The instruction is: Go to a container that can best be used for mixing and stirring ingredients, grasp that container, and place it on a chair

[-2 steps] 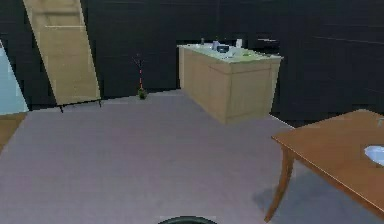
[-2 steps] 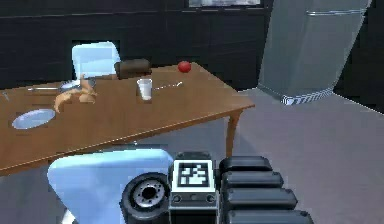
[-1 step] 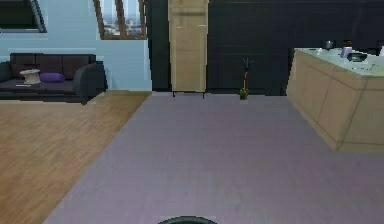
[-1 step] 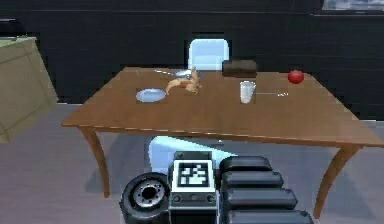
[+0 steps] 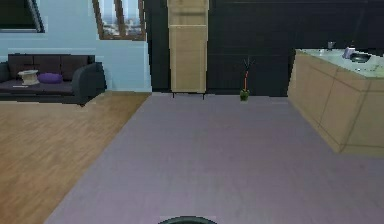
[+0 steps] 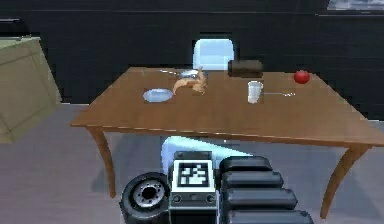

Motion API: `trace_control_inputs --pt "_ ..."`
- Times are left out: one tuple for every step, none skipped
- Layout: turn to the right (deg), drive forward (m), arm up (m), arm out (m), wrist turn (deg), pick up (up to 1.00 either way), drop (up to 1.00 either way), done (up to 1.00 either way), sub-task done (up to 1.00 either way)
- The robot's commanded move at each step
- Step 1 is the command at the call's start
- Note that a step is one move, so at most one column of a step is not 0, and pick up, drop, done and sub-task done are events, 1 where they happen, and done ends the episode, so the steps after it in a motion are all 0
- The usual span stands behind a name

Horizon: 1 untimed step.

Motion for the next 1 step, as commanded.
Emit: trace_control_inputs --pt "30.0 0.0 0.0 0.0 0.0 0.0 0.0 0.0 0.0"
